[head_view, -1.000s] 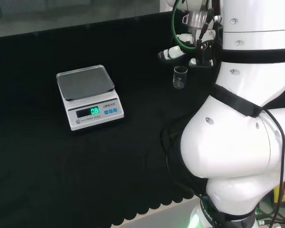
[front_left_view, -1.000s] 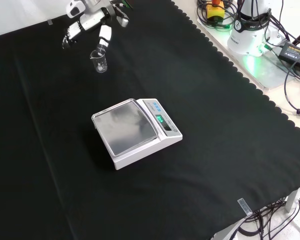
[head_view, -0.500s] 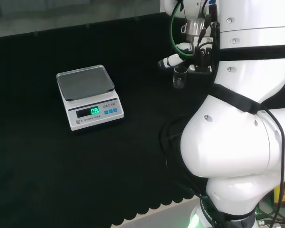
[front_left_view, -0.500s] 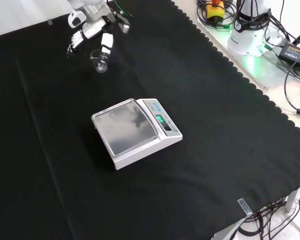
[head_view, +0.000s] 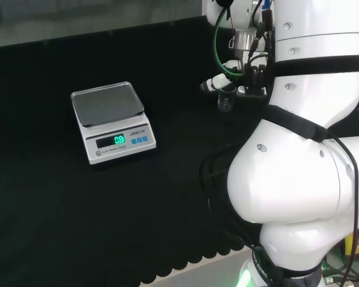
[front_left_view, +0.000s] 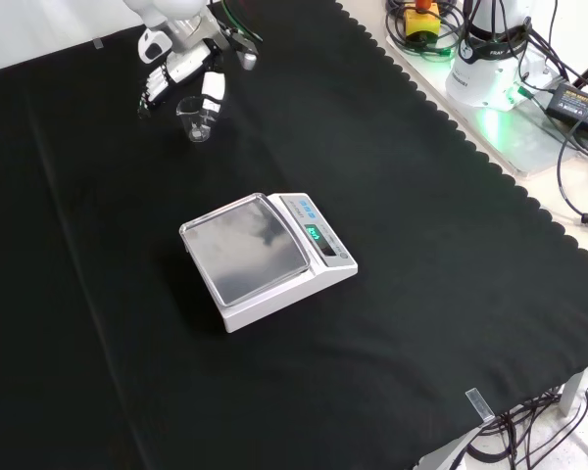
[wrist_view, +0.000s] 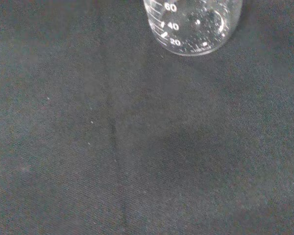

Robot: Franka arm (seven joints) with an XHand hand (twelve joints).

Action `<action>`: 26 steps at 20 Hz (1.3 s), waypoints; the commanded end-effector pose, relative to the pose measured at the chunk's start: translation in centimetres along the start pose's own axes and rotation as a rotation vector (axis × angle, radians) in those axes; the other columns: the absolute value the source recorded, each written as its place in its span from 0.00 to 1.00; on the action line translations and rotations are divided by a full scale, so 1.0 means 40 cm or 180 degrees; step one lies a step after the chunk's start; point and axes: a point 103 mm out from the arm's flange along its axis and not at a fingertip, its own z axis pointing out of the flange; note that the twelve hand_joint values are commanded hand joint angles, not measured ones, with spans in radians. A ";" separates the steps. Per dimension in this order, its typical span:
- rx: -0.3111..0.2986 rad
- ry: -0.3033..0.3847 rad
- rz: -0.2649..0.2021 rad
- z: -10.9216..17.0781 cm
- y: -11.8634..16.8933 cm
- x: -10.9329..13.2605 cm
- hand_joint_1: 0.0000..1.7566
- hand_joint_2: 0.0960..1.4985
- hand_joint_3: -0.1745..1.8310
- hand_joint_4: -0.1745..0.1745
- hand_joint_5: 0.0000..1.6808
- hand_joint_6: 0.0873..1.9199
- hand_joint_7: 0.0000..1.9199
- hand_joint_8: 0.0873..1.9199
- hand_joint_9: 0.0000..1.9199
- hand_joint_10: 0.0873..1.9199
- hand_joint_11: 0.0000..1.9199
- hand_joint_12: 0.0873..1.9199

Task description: Pick up the beaker.

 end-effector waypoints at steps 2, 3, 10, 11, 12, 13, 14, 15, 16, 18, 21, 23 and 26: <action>0.0098 -0.0054 0.0110 0.010 -0.006 -0.022 0.22 0.49 0.15 0.38 0.10 0.00 0.00 0.25 0.00 0.21 0.00 0.77; 0.0099 -0.0063 0.0128 0.012 -0.006 -0.022 0.23 0.50 0.14 0.38 0.10 0.00 0.00 0.26 0.00 0.25 0.01 0.78; -0.0009 -0.0139 0.0161 0.018 -0.005 -0.017 0.33 0.51 0.14 0.33 0.11 0.00 0.03 0.37 0.09 0.45 0.19 0.72; -0.0025 -0.0150 0.0158 0.017 -0.005 -0.018 0.35 0.52 0.14 0.32 0.11 0.00 0.04 0.38 0.12 0.44 0.21 0.70; -0.0039 -0.0159 0.0155 0.017 -0.005 -0.019 0.36 0.52 0.15 0.31 0.11 0.00 0.05 0.38 0.15 0.43 0.23 0.69; -0.0065 -0.0177 0.0153 0.017 -0.006 -0.021 0.37 0.52 0.15 0.30 0.12 0.00 0.06 0.39 0.17 0.42 0.25 0.68; -0.0061 -0.0181 0.0154 0.014 -0.006 -0.017 0.39 0.51 0.15 0.27 0.14 0.00 0.10 0.39 0.21 0.41 0.30 0.66; -0.0073 -0.0187 0.0157 0.014 -0.006 -0.015 0.41 0.51 0.16 0.25 0.16 0.00 0.14 0.40 0.26 0.39 0.36 0.62; -0.0108 -0.0185 0.0158 0.016 -0.007 -0.017 0.43 0.51 0.17 0.22 0.19 0.00 0.17 0.41 0.32 0.36 0.41 0.59; -0.0157 -0.0196 0.0157 0.016 -0.007 -0.016 0.46 0.50 0.19 0.18 0.23 0.00 0.23 0.41 0.41 0.31 0.50 0.52; -0.0283 -0.0212 0.0156 0.017 -0.007 -0.009 0.50 0.49 0.24 0.11 0.33 0.05 0.33 0.41 0.52 0.23 0.63 0.41; -0.0349 -0.0221 0.0134 0.020 -0.007 0.000 0.53 0.47 0.28 0.07 0.39 0.17 0.39 0.40 0.58 0.17 0.69 0.36; -0.0442 -0.0199 0.0076 0.019 -0.011 0.003 0.55 0.45 0.32 0.01 0.44 0.31 0.45 0.40 0.64 0.12 0.74 0.32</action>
